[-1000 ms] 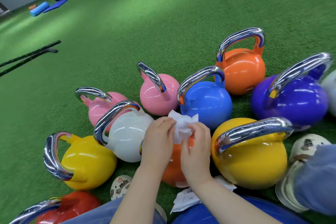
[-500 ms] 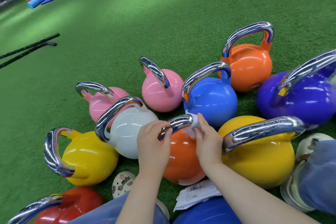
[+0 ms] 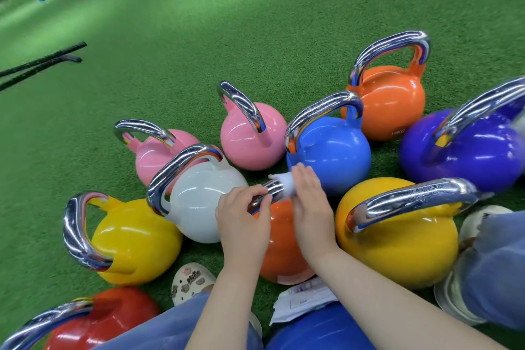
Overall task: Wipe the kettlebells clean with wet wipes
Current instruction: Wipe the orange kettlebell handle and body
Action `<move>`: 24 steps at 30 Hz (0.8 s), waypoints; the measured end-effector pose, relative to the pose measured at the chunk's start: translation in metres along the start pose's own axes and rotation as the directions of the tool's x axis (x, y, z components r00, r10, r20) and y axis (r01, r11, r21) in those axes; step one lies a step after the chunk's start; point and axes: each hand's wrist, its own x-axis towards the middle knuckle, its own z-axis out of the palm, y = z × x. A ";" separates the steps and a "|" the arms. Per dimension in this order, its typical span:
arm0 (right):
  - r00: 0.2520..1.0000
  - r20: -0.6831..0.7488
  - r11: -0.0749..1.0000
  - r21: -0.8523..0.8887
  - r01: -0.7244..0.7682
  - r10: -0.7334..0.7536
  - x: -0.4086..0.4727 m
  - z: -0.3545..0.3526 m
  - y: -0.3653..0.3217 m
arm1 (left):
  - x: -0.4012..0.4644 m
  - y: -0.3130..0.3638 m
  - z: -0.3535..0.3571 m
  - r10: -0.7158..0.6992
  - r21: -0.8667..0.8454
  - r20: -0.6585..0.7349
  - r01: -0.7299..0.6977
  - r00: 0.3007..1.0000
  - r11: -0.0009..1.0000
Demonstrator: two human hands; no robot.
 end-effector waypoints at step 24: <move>0.695 0.114 0.662 0.229 -0.714 0.710 -0.010 0.007 0.016 | -0.004 -0.006 0.002 0.006 -0.038 -0.017 -0.007 1.000 0.999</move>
